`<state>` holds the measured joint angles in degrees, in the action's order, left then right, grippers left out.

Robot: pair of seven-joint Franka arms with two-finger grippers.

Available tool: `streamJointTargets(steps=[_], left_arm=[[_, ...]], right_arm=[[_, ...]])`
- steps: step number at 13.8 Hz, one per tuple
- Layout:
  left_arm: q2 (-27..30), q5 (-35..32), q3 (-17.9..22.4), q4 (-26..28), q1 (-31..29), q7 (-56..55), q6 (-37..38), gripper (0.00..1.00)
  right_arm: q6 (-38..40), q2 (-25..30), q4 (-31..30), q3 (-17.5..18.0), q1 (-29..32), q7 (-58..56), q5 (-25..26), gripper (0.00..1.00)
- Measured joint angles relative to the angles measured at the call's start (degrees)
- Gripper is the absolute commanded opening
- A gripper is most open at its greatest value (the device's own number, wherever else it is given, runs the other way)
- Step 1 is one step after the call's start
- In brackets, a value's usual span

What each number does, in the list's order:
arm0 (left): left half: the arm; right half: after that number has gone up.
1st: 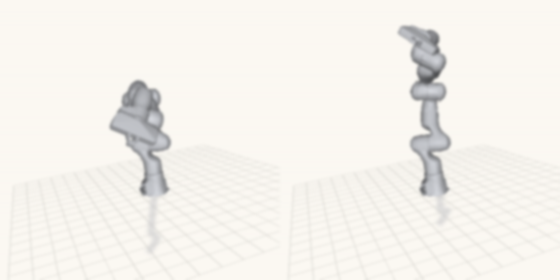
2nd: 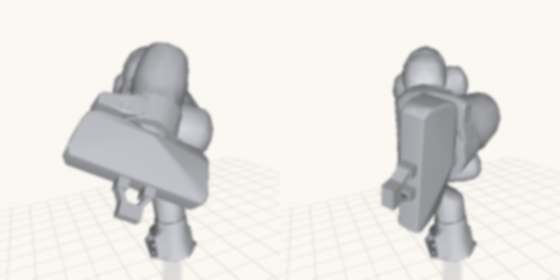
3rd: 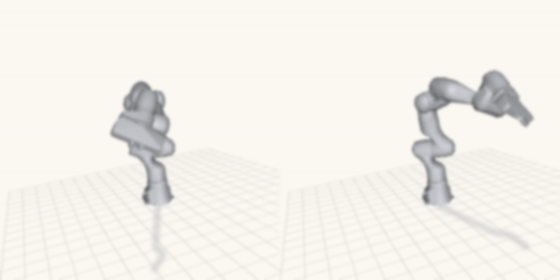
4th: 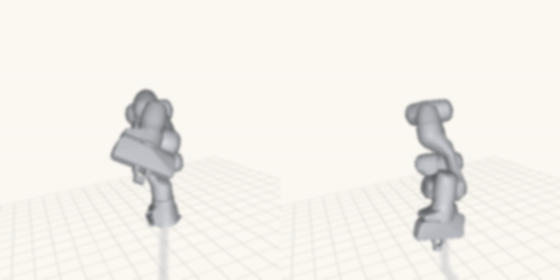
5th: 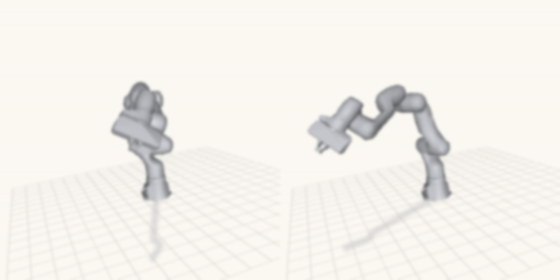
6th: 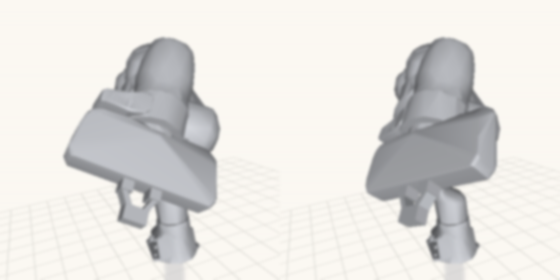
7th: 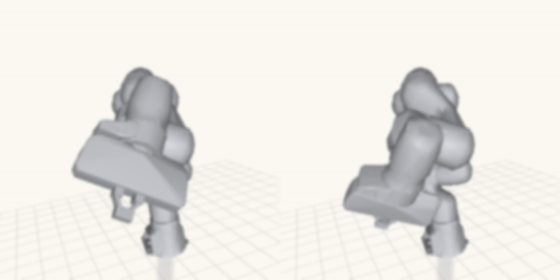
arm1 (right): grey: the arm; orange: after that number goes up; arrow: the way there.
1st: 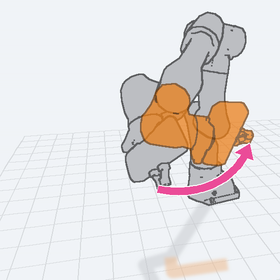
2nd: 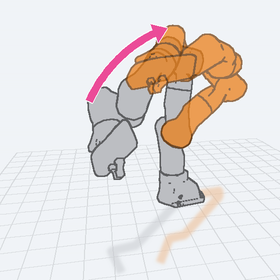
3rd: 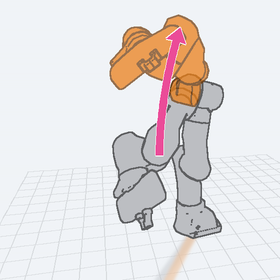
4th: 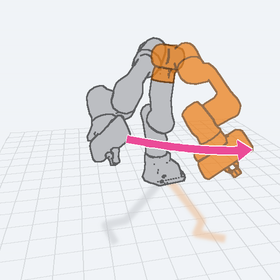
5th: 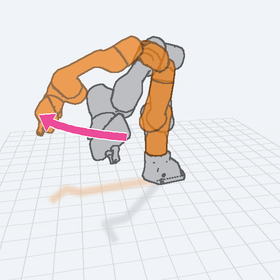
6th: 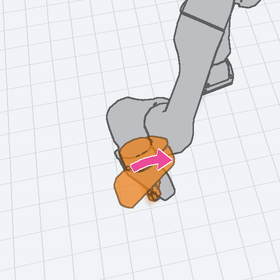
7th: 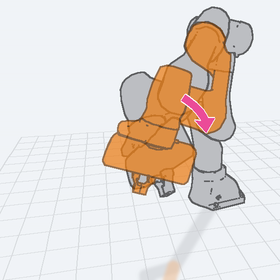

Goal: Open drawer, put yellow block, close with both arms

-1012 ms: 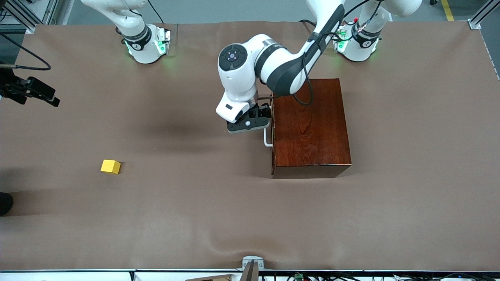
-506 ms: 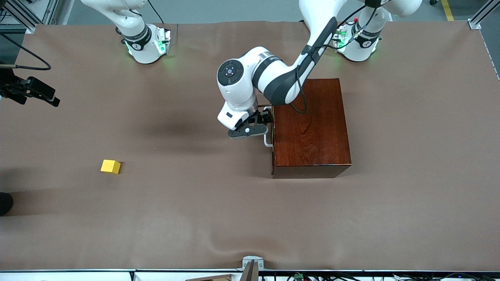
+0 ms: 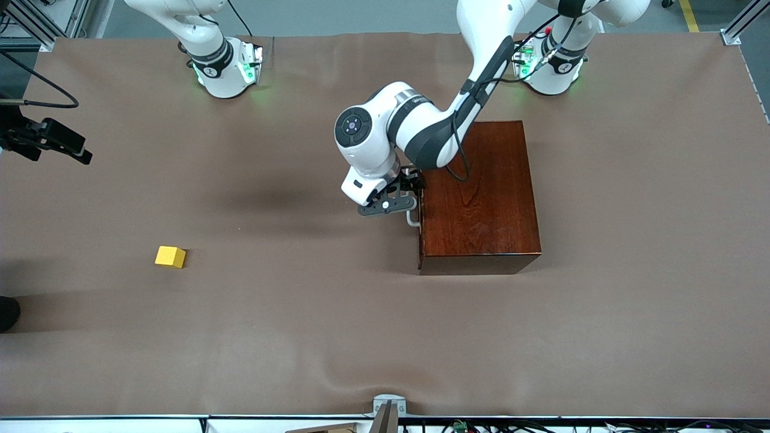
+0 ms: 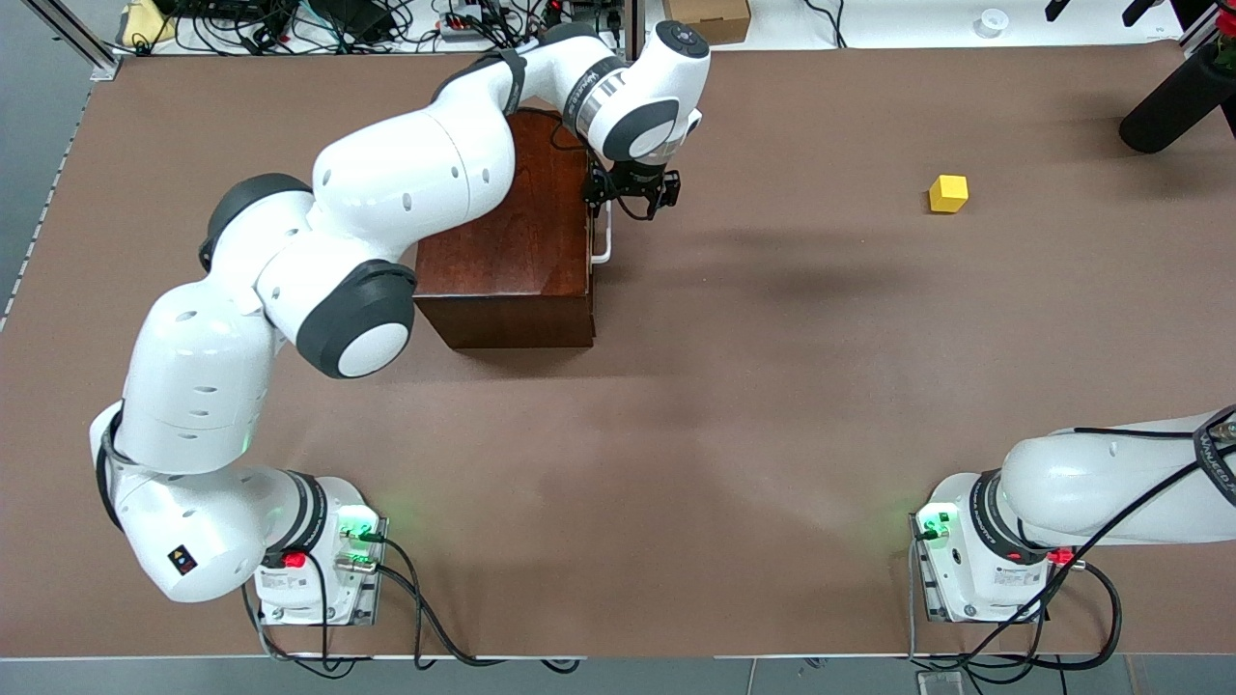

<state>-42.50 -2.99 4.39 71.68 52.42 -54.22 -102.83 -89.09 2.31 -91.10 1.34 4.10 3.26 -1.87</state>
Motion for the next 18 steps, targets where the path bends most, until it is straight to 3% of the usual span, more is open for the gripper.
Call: streamJointTargets(steps=[18], left_arm=[[-3.4, -0.1, -0.1, -0.5, 0.3, 0.2, -3.3, 1.00]], right_arm=[[0.0, 0.0, 0.0, 0.0, 0.0, 0.0, 0.0, 1.00]])
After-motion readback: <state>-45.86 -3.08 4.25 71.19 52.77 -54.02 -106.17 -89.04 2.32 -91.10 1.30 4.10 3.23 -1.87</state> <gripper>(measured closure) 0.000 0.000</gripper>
